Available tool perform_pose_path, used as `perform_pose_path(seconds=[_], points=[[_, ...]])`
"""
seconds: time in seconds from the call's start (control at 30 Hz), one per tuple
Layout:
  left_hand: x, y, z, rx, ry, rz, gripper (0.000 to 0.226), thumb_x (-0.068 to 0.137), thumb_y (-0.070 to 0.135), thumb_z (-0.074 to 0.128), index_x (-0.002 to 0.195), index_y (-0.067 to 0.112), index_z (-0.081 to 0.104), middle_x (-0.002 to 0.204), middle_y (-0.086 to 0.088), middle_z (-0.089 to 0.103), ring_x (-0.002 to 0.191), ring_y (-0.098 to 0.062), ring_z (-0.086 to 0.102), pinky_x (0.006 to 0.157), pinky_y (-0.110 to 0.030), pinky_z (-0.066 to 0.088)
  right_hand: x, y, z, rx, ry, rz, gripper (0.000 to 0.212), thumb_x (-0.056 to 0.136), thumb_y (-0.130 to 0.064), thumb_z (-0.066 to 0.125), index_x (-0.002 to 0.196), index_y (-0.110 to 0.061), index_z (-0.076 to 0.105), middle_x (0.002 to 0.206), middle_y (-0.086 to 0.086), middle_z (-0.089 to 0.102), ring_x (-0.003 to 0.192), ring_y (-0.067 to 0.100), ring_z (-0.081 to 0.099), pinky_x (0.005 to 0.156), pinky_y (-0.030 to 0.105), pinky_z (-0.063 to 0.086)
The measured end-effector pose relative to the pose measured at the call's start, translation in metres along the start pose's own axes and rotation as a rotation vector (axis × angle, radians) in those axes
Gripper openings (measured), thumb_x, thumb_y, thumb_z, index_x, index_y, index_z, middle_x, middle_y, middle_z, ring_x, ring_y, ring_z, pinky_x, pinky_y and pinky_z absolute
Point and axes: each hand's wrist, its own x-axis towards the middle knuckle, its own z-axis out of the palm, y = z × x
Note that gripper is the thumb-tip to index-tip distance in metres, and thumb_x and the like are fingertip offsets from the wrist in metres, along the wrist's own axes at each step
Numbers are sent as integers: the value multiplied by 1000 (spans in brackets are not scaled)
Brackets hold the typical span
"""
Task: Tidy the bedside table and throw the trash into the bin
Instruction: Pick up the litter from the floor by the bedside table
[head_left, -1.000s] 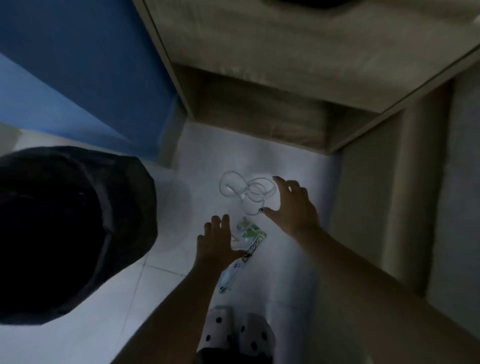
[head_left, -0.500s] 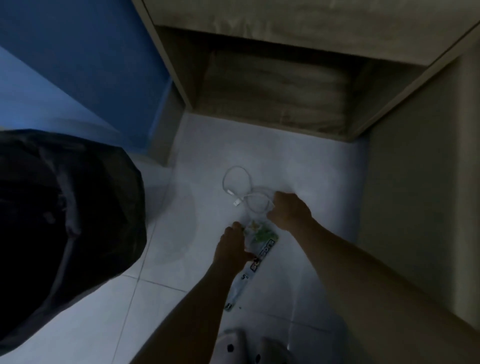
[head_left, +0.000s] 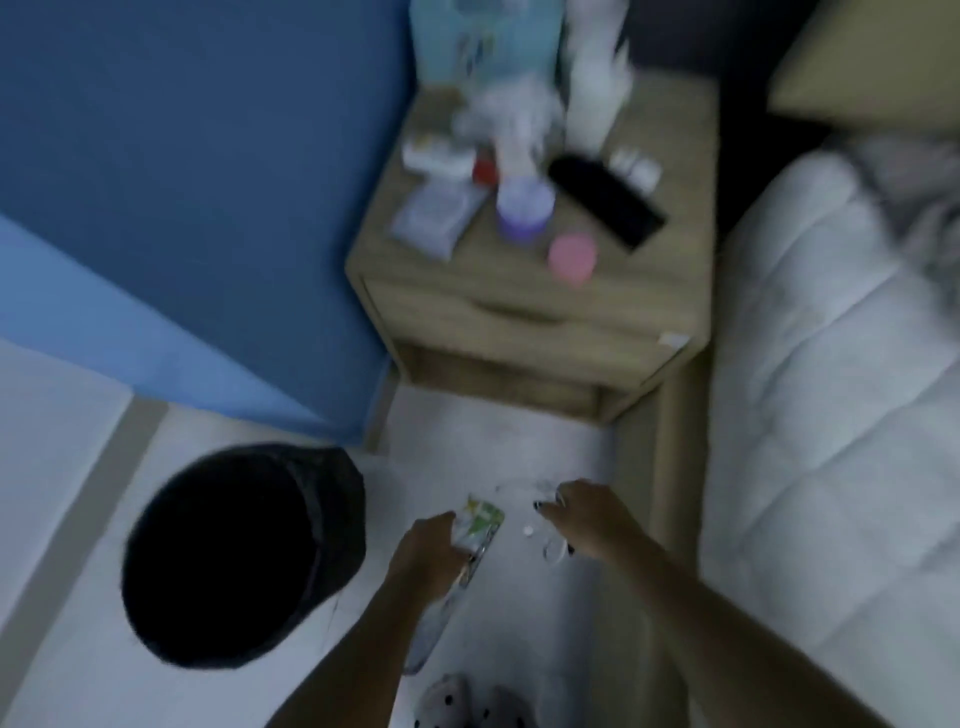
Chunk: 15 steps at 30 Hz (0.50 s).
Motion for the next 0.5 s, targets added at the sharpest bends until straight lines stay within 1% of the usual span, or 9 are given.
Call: perform_pose_path(seconds=[0.1,0.17,0.2,0.27,0.3,0.33,0.4,0.47,0.5], points=[[-50,67,-73,-118,28,33,46,59,39,57,97,16,68,102,-6,73,97,-24,68,80,-33,55,-69,-24,-92,9,-17,32,39,90,-42,56,61,-22,41,70,0,54,105,28,64,62,28,35],[-71,111,-119,-172,61,65,61,55,42,61,109,15,66,108,-6,72,96,-21,68,81,-34,57,-107,-40,-156,41,16,24,42,87,-42,62,59,-20,41,62,-6,48,100,24,67,60,26,36],[-80,133,-141,-218,76,82,66,57,42,66,117,15,63,113,-6,69,94,-18,67,79,-32,57,-122,-47,-186,52,34,13,41,86,-43,63,59,-18,45,64,-2,56,96,24,68,60,25,38],[-104,182,-188,-255,130,136,57,69,30,75,120,11,57,113,-7,64,85,-12,62,64,-19,51,-146,-61,-247,43,84,-23,44,87,-44,62,56,-16,49,79,12,69,92,25,69,61,25,38],[-115,205,-211,-257,168,168,52,74,25,76,120,9,58,110,-8,64,85,-15,62,61,-18,47,-153,-67,-275,29,108,-29,45,89,-43,60,55,-17,47,87,16,70,93,26,68,61,25,37],[-122,225,-231,-266,215,211,46,75,24,76,116,8,61,105,-6,65,89,-18,62,63,-21,46,-158,-73,-300,51,148,-37,42,90,-41,59,56,-17,49,90,17,70,91,26,67,61,25,37],[-130,255,-265,-309,289,253,34,78,22,75,108,10,65,95,-1,62,89,-17,60,61,-20,41,-163,-85,-344,73,218,-35,33,90,-37,59,68,-12,64,88,14,70,87,24,67,61,26,42],[-129,277,-292,-378,328,260,29,79,21,74,105,12,67,93,0,62,86,-15,58,56,-16,38,-156,-95,-381,18,270,-41,36,90,-35,56,87,-3,73,93,15,70,91,26,67,67,28,45],[-125,285,-303,-415,328,249,26,79,21,74,103,14,68,93,-1,64,86,-15,59,57,-15,40,-151,-100,-396,9,282,-43,36,88,-34,58,88,-2,73,89,15,71,87,26,68,66,28,45]])
